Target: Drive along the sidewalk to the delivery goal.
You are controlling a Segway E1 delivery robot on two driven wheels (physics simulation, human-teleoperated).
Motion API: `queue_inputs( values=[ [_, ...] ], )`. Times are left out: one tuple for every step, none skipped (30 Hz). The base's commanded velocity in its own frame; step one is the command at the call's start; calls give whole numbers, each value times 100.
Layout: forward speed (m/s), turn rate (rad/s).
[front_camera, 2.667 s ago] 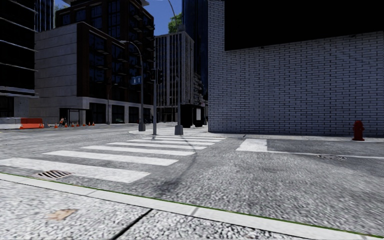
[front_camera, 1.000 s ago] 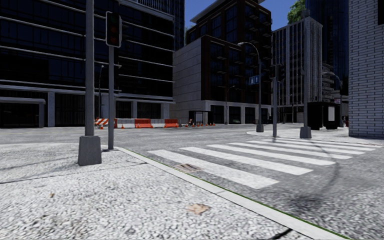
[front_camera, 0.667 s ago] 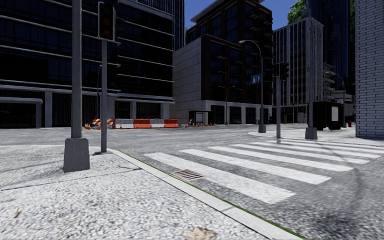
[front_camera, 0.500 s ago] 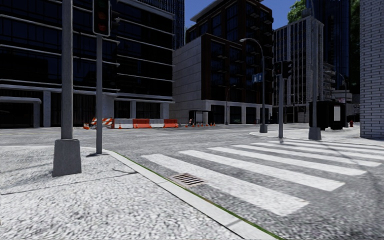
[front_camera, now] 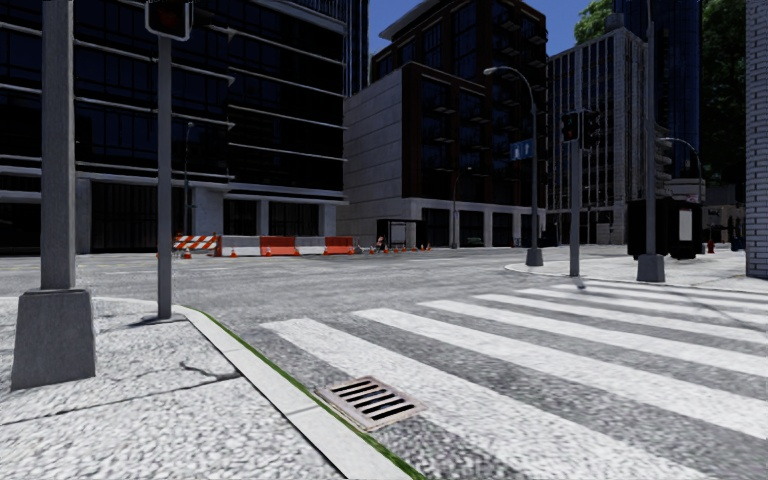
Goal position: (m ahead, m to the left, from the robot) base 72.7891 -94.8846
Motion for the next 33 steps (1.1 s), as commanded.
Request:
queue_inputs(
  values=[
    [123, -32],
    [123, -40],
    [123, -49],
    [123, -57],
    [123, -61],
    [123, -61],
    [123, -63],
    [123, -63],
    [123, -63],
    [123, -63],
    [123, -63],
    [123, -63],
    [123, -63],
    [123, -63],
    [123, -63],
    [123, -63],
    [123, -63],
    [123, -63],
    [123, -63],
    [123, -63],
    [123, -63],
    [123, -63],
    [123, -63],
    [123, -63],
    [123, -63],
    [123, -63],
    [123, -63],
    [123, -63],
    [123, -63],
    [123, -63],
    [123, -63],
    [123, -62],
    [123, -62]
  ],
)
